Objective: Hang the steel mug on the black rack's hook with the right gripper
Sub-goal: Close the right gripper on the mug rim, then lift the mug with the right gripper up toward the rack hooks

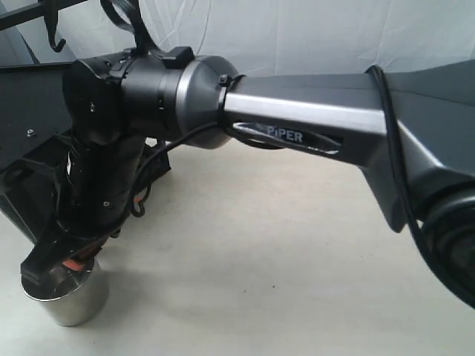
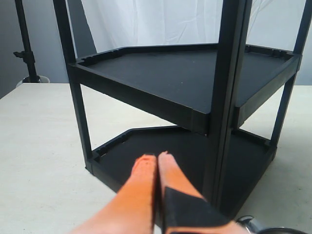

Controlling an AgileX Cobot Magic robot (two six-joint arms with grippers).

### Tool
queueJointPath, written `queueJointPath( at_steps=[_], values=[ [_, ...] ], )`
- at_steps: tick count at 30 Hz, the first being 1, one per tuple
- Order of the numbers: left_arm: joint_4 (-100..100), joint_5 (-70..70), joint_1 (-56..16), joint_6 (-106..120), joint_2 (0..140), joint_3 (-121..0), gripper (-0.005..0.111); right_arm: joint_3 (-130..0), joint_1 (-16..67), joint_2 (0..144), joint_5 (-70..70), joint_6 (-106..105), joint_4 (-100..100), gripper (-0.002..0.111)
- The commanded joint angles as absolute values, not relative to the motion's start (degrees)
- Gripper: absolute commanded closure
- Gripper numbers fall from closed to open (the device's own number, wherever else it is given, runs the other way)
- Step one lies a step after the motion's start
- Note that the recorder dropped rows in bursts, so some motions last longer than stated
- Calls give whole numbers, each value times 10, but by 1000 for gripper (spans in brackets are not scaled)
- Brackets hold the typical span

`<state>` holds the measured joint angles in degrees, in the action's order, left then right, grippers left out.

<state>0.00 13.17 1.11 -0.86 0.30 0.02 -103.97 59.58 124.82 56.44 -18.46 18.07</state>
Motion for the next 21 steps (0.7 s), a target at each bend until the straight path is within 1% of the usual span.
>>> queueJointPath(
  at_steps=[1,7,9,13,15,16,21],
  values=[
    [0,132,10,-10,0,0,105,-1043,593,1269,546,-181,178,65],
    [0,132,10,-10,0,0,105,-1043,593,1283,542,-178,180,67],
    [0,132,10,-10,0,0,105,-1043,593,1285,545,-178,180,73],
    [0,132,10,-10,0,0,105,-1043,593,1285,546,-178,180,97],
    [0,132,10,-10,0,0,105,-1043,593,1285,546,-178,180,106],
    [0,132,10,-10,0,0,105,-1043,593,1285,546,-178,180,109],
    [0,132,10,-10,0,0,105,-1043,593,1279,568,-178,157,109]
  ],
)
